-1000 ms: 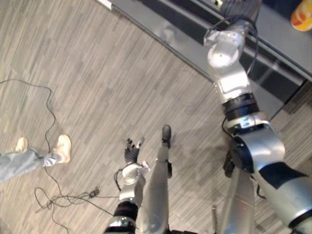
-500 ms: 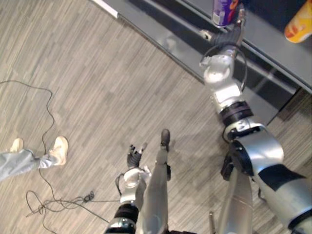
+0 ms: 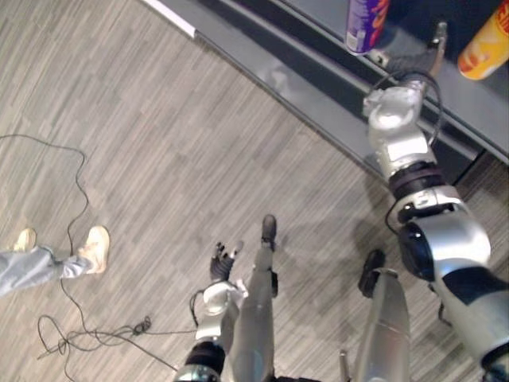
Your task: Put the gum and the chips on the shelf.
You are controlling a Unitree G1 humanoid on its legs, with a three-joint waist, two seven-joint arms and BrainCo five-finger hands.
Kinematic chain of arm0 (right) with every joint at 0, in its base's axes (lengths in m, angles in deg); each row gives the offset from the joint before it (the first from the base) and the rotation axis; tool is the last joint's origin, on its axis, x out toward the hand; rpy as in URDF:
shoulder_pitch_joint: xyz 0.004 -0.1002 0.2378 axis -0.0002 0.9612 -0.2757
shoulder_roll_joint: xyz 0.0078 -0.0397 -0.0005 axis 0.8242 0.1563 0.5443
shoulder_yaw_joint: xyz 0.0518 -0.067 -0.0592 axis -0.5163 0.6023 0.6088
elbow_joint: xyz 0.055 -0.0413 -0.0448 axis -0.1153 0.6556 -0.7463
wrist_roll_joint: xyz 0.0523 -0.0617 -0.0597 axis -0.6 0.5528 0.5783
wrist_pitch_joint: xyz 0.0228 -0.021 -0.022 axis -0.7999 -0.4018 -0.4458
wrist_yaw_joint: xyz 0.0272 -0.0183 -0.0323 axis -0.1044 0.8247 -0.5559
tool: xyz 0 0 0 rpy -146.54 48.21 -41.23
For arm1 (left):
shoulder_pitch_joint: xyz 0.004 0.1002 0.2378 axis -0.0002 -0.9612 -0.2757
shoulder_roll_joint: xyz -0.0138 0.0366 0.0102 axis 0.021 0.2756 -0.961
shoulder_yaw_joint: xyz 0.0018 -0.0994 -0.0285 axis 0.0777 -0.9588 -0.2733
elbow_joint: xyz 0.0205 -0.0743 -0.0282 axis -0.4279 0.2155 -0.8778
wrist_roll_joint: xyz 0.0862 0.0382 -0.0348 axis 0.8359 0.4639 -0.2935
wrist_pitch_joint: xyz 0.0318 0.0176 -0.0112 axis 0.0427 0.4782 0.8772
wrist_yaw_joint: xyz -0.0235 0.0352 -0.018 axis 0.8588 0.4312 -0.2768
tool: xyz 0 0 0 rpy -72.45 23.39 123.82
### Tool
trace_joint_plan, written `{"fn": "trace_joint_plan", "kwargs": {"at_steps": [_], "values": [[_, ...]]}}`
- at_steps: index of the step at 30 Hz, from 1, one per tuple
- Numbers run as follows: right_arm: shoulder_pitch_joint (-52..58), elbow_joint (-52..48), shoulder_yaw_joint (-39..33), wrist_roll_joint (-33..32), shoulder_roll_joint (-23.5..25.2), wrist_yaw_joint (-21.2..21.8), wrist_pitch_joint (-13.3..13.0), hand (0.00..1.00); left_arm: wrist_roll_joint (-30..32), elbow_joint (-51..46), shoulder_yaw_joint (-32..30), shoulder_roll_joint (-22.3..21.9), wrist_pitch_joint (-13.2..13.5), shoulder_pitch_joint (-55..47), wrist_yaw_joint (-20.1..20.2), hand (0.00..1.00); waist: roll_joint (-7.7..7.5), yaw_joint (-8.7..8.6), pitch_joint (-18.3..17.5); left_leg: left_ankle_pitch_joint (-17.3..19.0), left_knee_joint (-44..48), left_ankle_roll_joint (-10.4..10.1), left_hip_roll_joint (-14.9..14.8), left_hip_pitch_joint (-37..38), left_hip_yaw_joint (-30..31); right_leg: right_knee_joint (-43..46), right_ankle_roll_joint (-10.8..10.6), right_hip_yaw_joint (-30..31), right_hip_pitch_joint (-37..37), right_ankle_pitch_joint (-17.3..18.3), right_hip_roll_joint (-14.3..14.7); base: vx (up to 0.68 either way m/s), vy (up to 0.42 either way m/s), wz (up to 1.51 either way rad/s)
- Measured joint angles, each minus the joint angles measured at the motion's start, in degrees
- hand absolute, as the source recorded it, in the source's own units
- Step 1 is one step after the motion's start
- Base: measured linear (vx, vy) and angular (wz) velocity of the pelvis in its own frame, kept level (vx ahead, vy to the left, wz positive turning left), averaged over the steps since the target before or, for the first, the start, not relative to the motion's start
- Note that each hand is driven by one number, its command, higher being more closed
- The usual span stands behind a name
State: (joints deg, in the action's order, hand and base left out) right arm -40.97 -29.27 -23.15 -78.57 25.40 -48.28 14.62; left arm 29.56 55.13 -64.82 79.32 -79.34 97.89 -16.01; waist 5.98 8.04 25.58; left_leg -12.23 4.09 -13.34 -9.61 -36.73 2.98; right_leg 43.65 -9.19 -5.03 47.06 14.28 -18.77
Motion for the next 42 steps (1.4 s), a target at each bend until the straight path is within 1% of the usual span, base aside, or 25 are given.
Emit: {"fn": "trace_joint_plan", "kwargs": {"at_steps": [5, 7, 8, 10, 14, 16, 18, 22, 24, 25, 27, 31, 34, 35, 37, 42], "values": [[2.9, -0.3, -0.1, -1.0, 0.7, 1.7, -1.0, 0.0, 0.0, 0.0, 0.0, 0.0, 0.0, -0.5, 0.9, 0.0, 0.02, -0.01, 0.0, 0.5, 0.0, 0.1, -0.2, 1.0, -0.3, -0.8, -0.1, -0.2, -1.5, 0.0, 0.1, 0.06, -0.033, -0.02], [3.7, -0.3, -0.1, -1.1, 1.1, 2.4, -1.2, 0.0, 0.0, 0.1, 0.0, 0.0, 0.0, -0.5, 0.9, 0.0, -0.04, 0.07, -0.8, 0.6, 0.0, 0.1, -0.2, 1.0, -0.4, -1.0, -0.1, -0.2, -1.6, -0.1, 0.2, 0.06, -0.028, -0.05], [4.8, -0.3, -0.1, -2.1, 2.1, 3.0, -2.0, 0.0, 0.0, 0.1, 0.0, 0.0, -0.1, -0.5, 0.9, 0.0, -0.04, 0.04, -1.7, 0.8, 0.0, 0.2, -0.5, 1.1, -0.6, -1.6, -0.2, -0.2, -1.7, -0.2, 0.5, 0.07, -0.033, -0.06], [5.8, -0.8, -0.1, -2.4, 2.6, 3.8, -2.5, 0.0, 0.0, 0.0, 0.0, 0.0, 0.0, -0.4, 0.9, 0.0, -0.03, -0.03, -2.0, 0.9, 0.0, 0.2, -0.6, 1.2, -0.6, -1.7, -0.2, -0.2, -1.9, -0.2, 0.6, 0.07, -0.043, -0.06], [8.5, -2.7, 0.0, -2.6, 3.9, 5.1, -3.3, 0.0, 0.0, 0.0, -0.1, 0.0, -0.1, -0.5, 0.9, 0.0, -0.24, -0.07, -2.4, 1.3, 0.0, -0.1, -1.0, 2.0, -0.8, -2.1, -0.2, -0.5, -2.7, -0.1, 1.0, 0.07, -0.053, -0.05], [9.6, -2.8, 0.1, -2.2, 4.7, 6.0, -4.4, 0.0, 0.0, 0.0, -0.1, 0.0, -0.1, -0.4, 0.9, 0.0, -0.42, -0.26, -2.6, 1.4, 0.0, -0.1, -1.2, 2.2, -0.8, -2.2, -0.2, -0.4, -2.9, -0.1, 1.1, 0.07, -0.068, -0.05], [10.6, -2.9, 0.2, -2.2, 4.9, 6.5, -4.9, 0.0, 0.0, 0.3, -0.1, 0.0, -0.1, -0.5, 0.9, 0.0, -0.5, -0.2, -2.6, 1.6, 0.0, -0.1, -1.3, 2.7, -0.9, -2.5, -0.2, -0.5, -3.6, -0.1, 1.3, 0.06, -0.053, -0.03], [13.3, -3.1, 0.1, -2.1, 7.5, 7.1, -4.9, 0.0, 0.0, 0.4, -1.0, 0.0, -0.1, -0.7, 0.8, 0.0, -2.17, -0.25, -3.8, 2.0, 0.0, -0.3, -1.6, 3.0, -1.3, -2.9, -0.2, -0.4, -3.7, -0.1, 1.6, 0.06, -0.049, -0.05], [14.3, -3.9, 0.1, -2.1, 8.1, 7.6, -5.2, 0.0, 0.0, 0.5, -0.9, 0.0, -0.1, -0.7, 0.7, 0.0, -2.24, -0.4, -3.9, 2.0, 0.0, -0.2, -1.6, 3.2, -1.2, -3.2, -0.2, -0.6, -4.2, -0.1, 1.6, 0.07, -0.052, 0.01], [14.9, -4.0, 0.0, -2.1, 8.7, 8.0, -4.7, 0.0, 0.0, 0.6, -1.0, 0.0, -0.1, -0.7, 0.6, 0.0, -2.26, -0.37, -3.9, 2.1, 0.0, -0.2, -1.6, 3.5, -1.2, -3.4, -0.2, -0.6, -4.6, -0.1, 1.6, 0.07, -0.048, 0.0], [16.0, -4.3, -0.1, -2.1, 9.5, 8.2, -4.8, 0.0, 0.0, 0.7, -1.2, 0.0, -0.1, -0.7, 0.4, 0.0, -2.26, -0.32, -3.9, 2.1, 0.0, -0.1, -1.6, 3.7, -1.4, -3.5, -0.2, -0.5, -4.7, -0.1, 1.7, 0.07, -0.054, -0.03], [16.9, -5.5, -0.3, -2.2, 9.8, 8.6, -5.0, 0.0, 0.0, 0.7, -1.2, -0.1, -0.1, -0.7, 0.4, 0.0, -2.28, -0.39, -3.9, 2.2, -0.1, -0.1, -1.7, 3.9, -1.5, -3.7, -0.2, -0.7, -4.9, -0.1, 1.7, 0.06, -0.054, -0.01], [18.8, -8.3, -0.5, -2.1, 10.7, 8.8, -5.0, 0.0, 0.0, 0.7, -1.2, -0.1, -0.1, -0.7, 0.4, 0.0, -2.38, -0.64, -4.0, 2.2, -0.1, -0.1, -1.8, 4.0, -1.5, -4.0, -0.2, -0.8, -5.3, -0.2, 1.8, 0.07, -0.058, 0.0], [20.3, -9.9, -0.5, -2.1, 12.1, 9.0, -5.0, 0.0, 0.0, 0.7, -1.2, -0.1, -0.1, -0.7, 0.3, 0.0, -2.6, -1.19, -4.1, 2.2, -0.1, 0.0, -1.8, 4.0, -1.5, -4.2, -0.2, -0.8, -5.4, -0.2, 1.8, 0.06, -0.05, -0.01], [21.3, -10.4, -0.5, -2.1, 13.2, 9.3, -4.9, 0.0, 0.0, 0.7, -1.2, -0.1, -0.1, -0.6, 0.3, 0.0, -2.77, -1.51, -4.2, 2.3, -0.2, 0.0, -1.8, 4.1, -1.6, -4.3, -0.3, -0.8, -5.5, -0.2, 1.8, 0.06, -0.052, -0.02], [25.4, -15.2, 0.3, -2.1, 15.9, 10.8, -4.8, 0.0, 0.0, 0.7, -1.3, -0.2, -0.4, -0.3, -0.1, 0.0, -2.83, -1.6, -4.2, 2.3, -0.9, 0.0, -2.1, 5.4, -2.2, -4.8, -0.3, -0.7, -6.3, -0.2, 2.1, 0.06, -0.059, -0.05]]}}
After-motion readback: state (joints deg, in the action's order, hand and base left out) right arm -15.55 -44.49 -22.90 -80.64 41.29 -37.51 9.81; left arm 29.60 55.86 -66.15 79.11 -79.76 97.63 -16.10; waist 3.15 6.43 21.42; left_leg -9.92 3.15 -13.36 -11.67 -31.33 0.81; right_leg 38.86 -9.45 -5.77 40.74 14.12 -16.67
